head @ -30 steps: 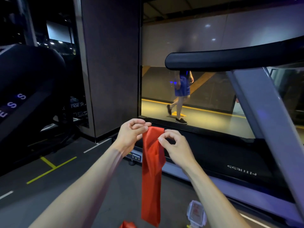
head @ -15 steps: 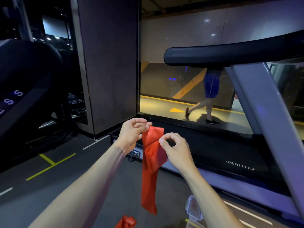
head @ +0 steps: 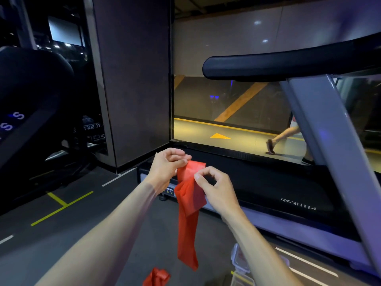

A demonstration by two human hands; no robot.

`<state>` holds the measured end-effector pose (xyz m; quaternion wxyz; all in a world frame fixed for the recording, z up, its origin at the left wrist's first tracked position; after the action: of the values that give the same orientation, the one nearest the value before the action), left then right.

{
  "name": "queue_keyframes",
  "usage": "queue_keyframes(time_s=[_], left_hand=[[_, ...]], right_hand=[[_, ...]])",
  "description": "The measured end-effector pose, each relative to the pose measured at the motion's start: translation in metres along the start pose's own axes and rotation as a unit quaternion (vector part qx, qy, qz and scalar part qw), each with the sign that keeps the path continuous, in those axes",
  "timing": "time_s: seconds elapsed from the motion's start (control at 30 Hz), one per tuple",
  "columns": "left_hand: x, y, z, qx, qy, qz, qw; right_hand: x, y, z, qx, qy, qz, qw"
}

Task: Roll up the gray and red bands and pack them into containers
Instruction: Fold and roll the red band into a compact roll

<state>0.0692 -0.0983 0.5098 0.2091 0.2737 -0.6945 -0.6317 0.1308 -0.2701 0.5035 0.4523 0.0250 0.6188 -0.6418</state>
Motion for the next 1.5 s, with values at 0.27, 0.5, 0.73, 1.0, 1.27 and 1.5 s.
queue_keyframes(time_s=[0.27,0.5,0.73,1.0,1.27,1.5], left_hand=[[0.005,0.002,-0.007,-0.006,-0.022,-0.023,0.999],[0.013,0.006,-0.016,-0.002,-0.047,-0.061,0.997],[0.019,0.005,-0.022,0.011,-0.037,-0.083,0.996],[0.031,0.013,-0.028,-0.028,-0.056,-0.128,0.99],[0.032,0.012,-0.036,-0.134,-0.048,-0.18,0.973],[0.022,0.017,-0.033,-0.158,-0.062,-0.166,0.971]], right_hand=[[-0.003,0.01,0.008,-0.157,0.072,-0.04,0.984],[-0.007,0.026,0.019,-0.158,0.175,-0.098,0.967],[-0.01,0.023,0.029,-0.04,0.257,-0.122,0.958],[-0.015,0.014,0.038,0.088,0.264,-0.149,0.949],[-0.014,0.008,0.043,0.09,0.259,-0.159,0.948],[-0.01,0.022,0.042,-0.057,0.225,-0.143,0.962]])
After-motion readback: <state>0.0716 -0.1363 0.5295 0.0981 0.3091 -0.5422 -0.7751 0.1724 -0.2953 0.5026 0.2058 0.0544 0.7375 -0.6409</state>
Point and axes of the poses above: each hand's wrist, its own x-axis away from the middle knuckle, its own z-axis out of the back of the hand, y = z × x, the point moved 9 cm from there along -x, towards the middle knuckle, and after that the axes turned 10 degrees about z, right-handed, at the moved point
